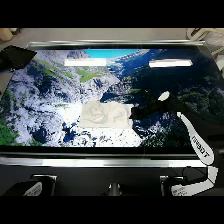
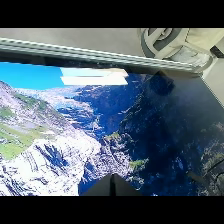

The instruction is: Fold the shirts.

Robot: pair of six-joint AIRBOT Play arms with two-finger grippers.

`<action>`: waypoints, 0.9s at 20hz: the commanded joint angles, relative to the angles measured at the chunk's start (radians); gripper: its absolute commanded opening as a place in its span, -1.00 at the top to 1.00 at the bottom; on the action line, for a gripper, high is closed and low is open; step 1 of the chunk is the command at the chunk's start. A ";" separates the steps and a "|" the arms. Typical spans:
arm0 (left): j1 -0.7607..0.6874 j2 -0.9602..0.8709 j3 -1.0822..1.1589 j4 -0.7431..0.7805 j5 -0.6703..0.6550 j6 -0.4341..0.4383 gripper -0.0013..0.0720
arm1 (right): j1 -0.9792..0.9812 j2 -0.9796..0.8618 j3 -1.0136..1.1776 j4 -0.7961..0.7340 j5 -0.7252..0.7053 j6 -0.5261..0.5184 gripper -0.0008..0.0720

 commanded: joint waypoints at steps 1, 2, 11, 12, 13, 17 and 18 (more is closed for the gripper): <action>0.001 0.000 0.000 0.000 0.000 -0.003 0.90 | -0.043 0.035 0.099 0.056 0.070 -0.222 0.92; 0.001 0.000 0.000 0.000 0.000 -0.003 0.90 | -0.077 0.055 0.163 0.056 0.121 -0.205 0.92; 0.000 -0.014 -0.043 0.000 0.001 -0.003 0.90 | -0.465 0.101 0.679 0.054 0.582 -0.088 0.92; 0.001 -0.014 -0.051 0.000 0.001 -0.003 0.90 | -0.517 0.101 0.687 0.054 0.611 -0.085 0.92; 0.001 -0.014 -0.058 0.000 0.002 -0.003 0.90 | -0.561 0.101 0.690 0.050 0.629 -0.091 0.92; 0.000 -0.014 -0.070 0.000 0.004 -0.003 0.90 | -0.727 0.101 0.690 -0.129 0.639 -0.127 0.92; 0.001 -0.014 -0.070 0.000 0.003 -0.003 0.89 | -0.763 0.101 0.690 -0.213 0.643 -0.143 0.92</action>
